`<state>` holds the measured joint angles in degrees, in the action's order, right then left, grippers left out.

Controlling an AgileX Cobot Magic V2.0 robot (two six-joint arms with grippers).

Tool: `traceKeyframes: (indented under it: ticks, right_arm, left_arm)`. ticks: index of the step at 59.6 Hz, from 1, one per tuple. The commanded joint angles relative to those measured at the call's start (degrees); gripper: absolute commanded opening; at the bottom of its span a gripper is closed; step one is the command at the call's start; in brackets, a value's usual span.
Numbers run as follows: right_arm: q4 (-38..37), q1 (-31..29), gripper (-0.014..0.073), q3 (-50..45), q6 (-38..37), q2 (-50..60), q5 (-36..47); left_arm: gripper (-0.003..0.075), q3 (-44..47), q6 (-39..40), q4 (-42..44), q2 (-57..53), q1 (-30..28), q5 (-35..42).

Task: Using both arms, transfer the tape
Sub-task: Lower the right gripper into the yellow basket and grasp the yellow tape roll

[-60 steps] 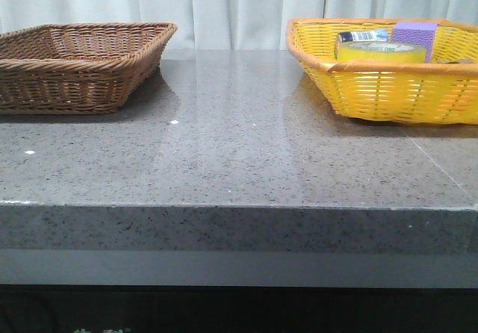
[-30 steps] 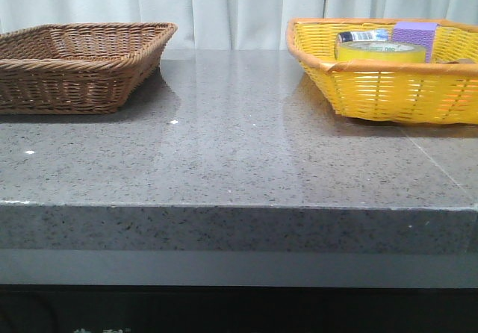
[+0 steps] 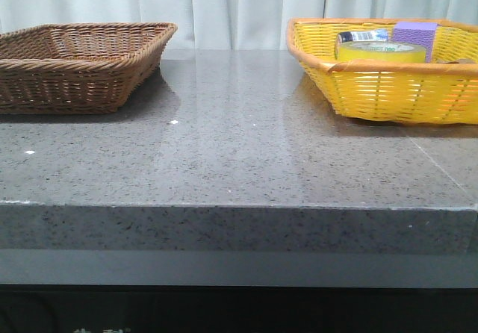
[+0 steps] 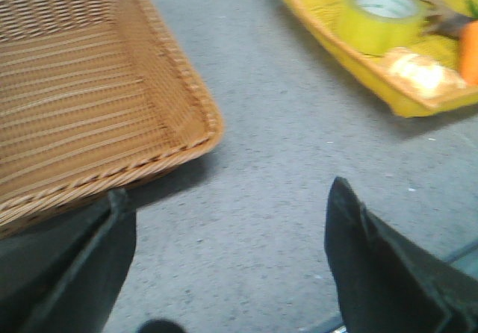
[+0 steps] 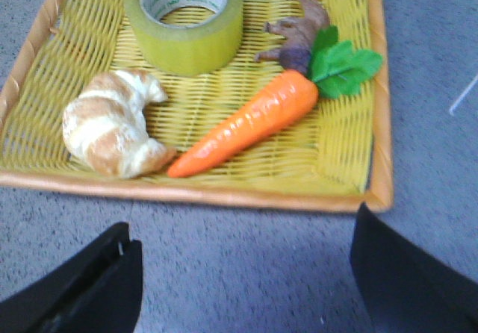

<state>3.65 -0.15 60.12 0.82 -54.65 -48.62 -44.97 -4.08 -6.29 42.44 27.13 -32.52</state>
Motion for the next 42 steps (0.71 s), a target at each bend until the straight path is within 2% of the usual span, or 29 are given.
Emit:
traceKeyframes:
  ticks: [1, 20, 42]
  right_arm:
    - [1.95, -0.26, 0.059, 5.65, 2.29, -4.22, 2.33]
    - [5.97, -0.26, 0.059, 21.14, 5.66, -23.48, -0.41]
    - [5.91, -0.32, 0.059, 39.02, 5.66, -44.22, -1.84]
  left_arm:
    - [0.0525, -1.95, -0.02, -0.81, 0.02, 2.64, 5.12]
    - [0.0525, -1.95, -0.02, -0.81, 0.02, 3.57, 5.72]
    - [0.0525, -1.95, -0.02, -0.81, 0.02, 3.57, 5.72]
